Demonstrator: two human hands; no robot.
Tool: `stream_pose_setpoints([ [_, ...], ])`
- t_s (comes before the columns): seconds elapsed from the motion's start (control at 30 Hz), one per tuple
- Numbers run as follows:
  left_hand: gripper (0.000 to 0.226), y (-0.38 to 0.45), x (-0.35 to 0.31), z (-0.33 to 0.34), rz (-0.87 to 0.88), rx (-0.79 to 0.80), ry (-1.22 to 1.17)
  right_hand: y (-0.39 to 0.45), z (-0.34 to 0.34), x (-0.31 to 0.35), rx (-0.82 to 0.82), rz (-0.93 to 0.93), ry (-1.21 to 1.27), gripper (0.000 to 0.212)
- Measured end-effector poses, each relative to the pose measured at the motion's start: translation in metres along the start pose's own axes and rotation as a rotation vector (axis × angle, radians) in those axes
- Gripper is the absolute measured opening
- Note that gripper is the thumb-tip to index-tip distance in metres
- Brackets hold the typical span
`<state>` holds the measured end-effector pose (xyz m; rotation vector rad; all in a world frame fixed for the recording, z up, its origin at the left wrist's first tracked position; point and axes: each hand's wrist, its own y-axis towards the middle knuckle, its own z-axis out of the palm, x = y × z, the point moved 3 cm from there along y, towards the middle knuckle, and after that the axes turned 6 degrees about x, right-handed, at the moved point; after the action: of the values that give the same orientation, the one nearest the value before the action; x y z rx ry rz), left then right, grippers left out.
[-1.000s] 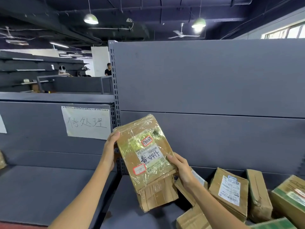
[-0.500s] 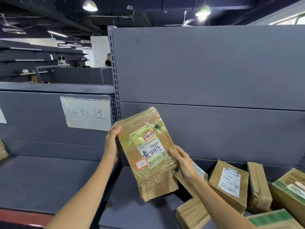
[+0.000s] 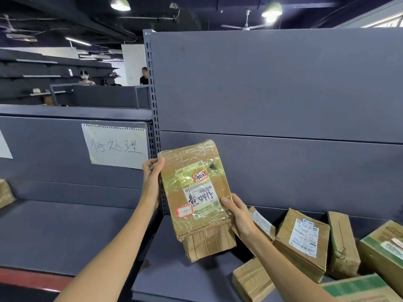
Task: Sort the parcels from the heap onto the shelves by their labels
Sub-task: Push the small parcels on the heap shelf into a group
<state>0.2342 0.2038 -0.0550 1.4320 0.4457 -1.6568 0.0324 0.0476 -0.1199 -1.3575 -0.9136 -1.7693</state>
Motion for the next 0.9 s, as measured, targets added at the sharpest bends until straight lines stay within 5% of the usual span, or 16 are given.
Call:
stream_pose_setpoints([
  [0.3, 0.053, -0.028, -0.015, -0.023, 0.013, -0.018, 0.05, 0.006, 0.04, -0.02, 0.064, 0.038, 0.064, 0.052],
  [0.53, 0.088, -0.082, -0.037, -0.096, -0.078, -0.177, 0.098, 0.001, 0.119, -0.043, 0.25, 0.07, 0.067, 0.05],
  [0.9, 0.09, -0.121, -0.047, -0.186, -0.125, -0.209, 0.096, -0.011, 0.202, -0.069, 0.294, 0.104, 0.037, 0.074],
])
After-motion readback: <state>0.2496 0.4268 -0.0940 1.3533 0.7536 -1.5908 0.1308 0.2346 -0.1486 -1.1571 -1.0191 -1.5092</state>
